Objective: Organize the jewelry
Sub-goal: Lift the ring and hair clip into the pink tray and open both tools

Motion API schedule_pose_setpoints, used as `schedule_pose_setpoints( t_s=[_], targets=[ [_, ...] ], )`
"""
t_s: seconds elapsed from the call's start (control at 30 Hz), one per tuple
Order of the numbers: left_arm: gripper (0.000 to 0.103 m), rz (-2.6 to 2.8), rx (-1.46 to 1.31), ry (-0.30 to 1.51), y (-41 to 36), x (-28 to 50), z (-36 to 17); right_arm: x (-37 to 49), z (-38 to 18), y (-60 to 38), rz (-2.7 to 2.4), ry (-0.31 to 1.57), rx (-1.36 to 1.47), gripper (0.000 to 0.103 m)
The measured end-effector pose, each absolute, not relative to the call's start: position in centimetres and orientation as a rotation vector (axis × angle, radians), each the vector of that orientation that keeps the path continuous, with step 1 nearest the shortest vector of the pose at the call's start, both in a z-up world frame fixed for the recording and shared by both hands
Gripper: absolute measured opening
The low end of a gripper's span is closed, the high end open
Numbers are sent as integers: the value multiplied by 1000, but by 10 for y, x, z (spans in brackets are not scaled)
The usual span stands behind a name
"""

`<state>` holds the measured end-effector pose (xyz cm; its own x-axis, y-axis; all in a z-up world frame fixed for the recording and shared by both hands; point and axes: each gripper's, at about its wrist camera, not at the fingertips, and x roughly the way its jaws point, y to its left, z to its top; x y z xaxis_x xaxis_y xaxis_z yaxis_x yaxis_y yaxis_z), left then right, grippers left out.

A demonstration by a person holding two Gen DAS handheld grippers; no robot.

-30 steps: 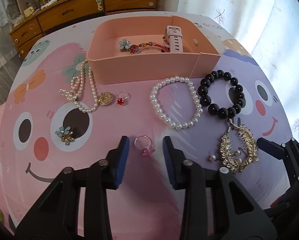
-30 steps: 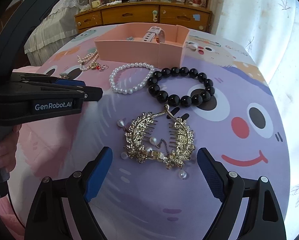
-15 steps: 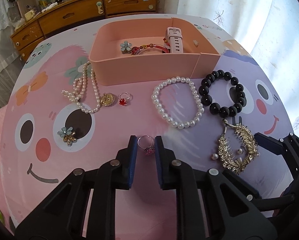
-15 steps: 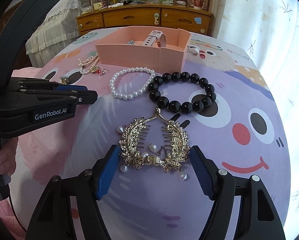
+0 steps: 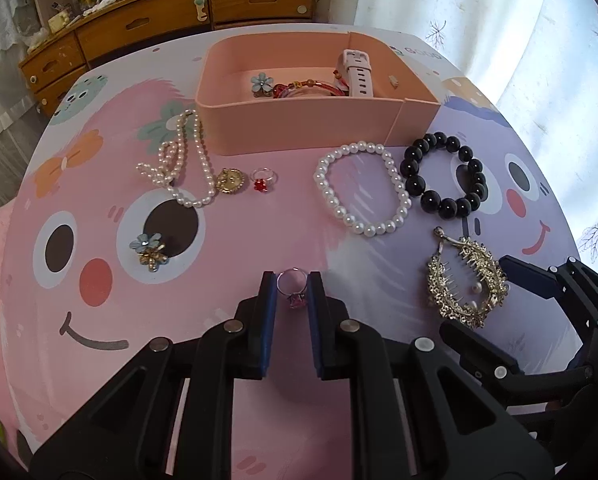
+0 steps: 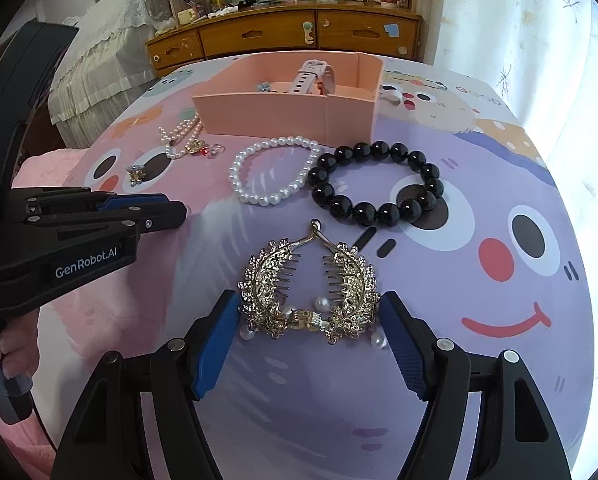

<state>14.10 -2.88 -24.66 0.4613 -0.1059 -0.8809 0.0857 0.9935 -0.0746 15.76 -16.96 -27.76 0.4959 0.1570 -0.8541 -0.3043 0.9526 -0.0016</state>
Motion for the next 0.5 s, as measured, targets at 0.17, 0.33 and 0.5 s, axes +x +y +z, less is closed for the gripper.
schedule_pose_setpoints(
  t_s=[0.17,0.33,0.5],
  targets=[
    [13,-78,-15,1097,-15,143,-239,158,-267,-151,317,993,-149,72],
    [13,-68,-11,1079,4,153,-223,163,-250,-127,364,950,-140,72],
    [13,-56,0,1041,22,165,-201,169,-234,-104,401,909,-141,72]
  ],
)
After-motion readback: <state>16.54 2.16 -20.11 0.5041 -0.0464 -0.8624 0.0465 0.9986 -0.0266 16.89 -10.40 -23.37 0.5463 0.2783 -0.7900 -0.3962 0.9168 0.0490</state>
